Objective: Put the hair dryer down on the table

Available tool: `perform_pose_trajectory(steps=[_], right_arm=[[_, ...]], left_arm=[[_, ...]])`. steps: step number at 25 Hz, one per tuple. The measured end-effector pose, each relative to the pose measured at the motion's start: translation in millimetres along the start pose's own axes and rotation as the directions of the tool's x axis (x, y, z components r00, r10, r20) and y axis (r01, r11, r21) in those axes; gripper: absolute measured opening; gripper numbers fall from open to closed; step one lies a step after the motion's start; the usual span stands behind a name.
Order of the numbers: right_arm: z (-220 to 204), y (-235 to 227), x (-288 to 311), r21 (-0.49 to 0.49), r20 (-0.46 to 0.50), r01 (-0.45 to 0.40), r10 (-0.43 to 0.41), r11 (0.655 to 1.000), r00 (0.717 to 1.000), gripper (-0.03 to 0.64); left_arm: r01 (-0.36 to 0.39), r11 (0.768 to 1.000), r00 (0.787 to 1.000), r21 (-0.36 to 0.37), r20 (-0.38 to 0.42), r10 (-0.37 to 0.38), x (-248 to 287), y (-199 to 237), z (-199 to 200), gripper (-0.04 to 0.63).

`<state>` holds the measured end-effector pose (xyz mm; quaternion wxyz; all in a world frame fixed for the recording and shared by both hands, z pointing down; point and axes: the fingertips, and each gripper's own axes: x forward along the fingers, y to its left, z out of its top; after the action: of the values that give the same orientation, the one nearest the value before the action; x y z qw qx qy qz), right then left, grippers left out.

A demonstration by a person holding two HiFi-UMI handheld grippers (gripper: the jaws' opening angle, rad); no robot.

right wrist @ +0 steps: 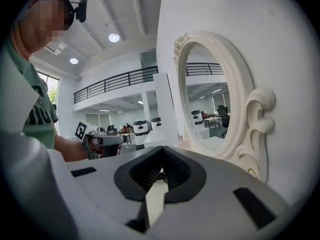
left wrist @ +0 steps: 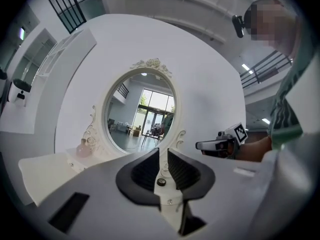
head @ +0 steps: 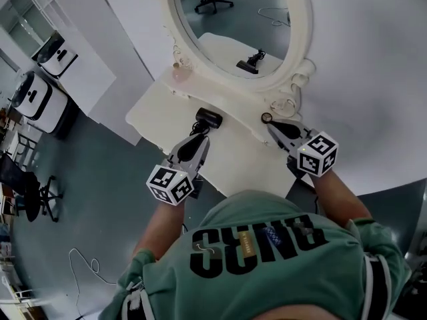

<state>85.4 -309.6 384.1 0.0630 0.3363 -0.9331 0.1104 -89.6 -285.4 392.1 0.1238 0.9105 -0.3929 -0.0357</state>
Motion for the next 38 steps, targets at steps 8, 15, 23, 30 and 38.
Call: perform_pose_trajectory(steps=[8, 15, 23, 30, 38], right_arm=[[13.4, -6.7, -8.9, 0.007, 0.034, 0.008, -0.008, 1.000, 0.999, -0.006], [14.1, -5.5, -9.9, 0.014, 0.046, 0.008, -0.009, 1.000, 0.999, -0.006], [11.1, -6.9, -9.3, 0.008, 0.046, 0.013, -0.013, 1.000, 0.999, -0.006], [10.0, -6.8, -10.3, -0.006, 0.043, 0.017, -0.016, 1.000, 0.999, -0.006], [10.5, -5.8, -9.0, -0.012, 0.039, 0.010, -0.009, 1.000, 0.999, -0.007]], left_arm=[[-0.051, 0.999, 0.998, -0.004, 0.027, 0.051, 0.8, 0.8, 9.5, 0.011], [-0.030, 1.000, 0.999, -0.004, 0.043, 0.030, 0.0, -6.2, 15.6, 0.009], [-0.025, 1.000, 0.999, 0.002, 0.040, 0.024, 0.4, -8.0, 14.7, 0.009], [-0.028, 1.000, 0.999, -0.001, 0.038, 0.028, -1.6, -8.0, 12.5, 0.009], [-0.026, 1.000, 0.999, 0.002, 0.033, 0.026, -1.7, -8.4, 12.3, 0.009]])
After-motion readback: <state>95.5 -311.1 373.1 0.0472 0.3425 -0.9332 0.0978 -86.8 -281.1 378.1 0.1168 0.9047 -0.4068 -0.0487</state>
